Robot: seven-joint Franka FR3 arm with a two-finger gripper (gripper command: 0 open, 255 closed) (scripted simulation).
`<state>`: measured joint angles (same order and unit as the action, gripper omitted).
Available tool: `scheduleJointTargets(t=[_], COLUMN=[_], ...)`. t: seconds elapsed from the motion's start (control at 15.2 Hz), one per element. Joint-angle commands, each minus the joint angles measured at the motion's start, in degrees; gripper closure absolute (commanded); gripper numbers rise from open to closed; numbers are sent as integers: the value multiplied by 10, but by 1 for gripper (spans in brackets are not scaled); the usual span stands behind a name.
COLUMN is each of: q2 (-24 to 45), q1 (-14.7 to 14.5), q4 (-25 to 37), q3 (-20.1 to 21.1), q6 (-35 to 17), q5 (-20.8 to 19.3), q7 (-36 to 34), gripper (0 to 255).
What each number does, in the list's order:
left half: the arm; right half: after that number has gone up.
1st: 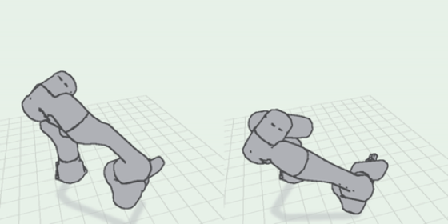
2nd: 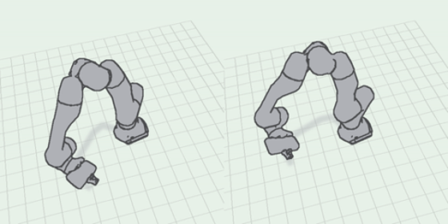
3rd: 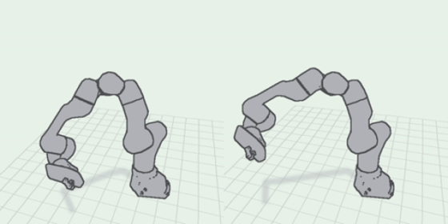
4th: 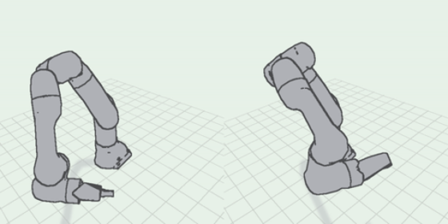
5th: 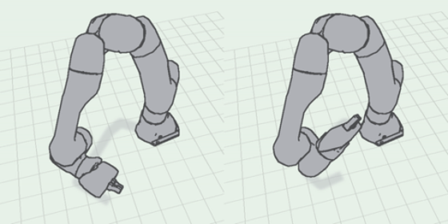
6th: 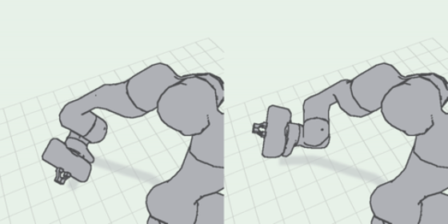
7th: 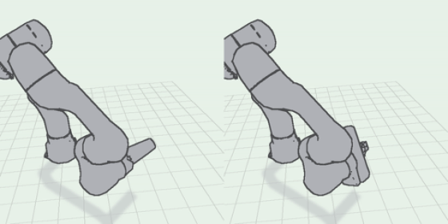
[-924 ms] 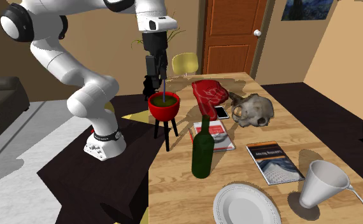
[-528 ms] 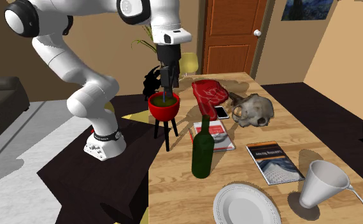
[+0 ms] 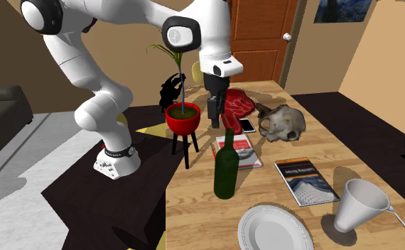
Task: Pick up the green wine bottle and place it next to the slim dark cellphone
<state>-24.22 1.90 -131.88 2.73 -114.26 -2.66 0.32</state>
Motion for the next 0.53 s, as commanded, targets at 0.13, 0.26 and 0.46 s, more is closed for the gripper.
scheduleJointTargets(t=[0.13, 0.26, 0.46], q2=[51, 57, 66], q1=[2, 2, 3], q4=[12, 2, -13], q3=[0, 0, 0], q6=[-41, -57, -81], q5=[5, 4, 3], q7=[-12, -12, -13], gripper=[0, 0, 0])
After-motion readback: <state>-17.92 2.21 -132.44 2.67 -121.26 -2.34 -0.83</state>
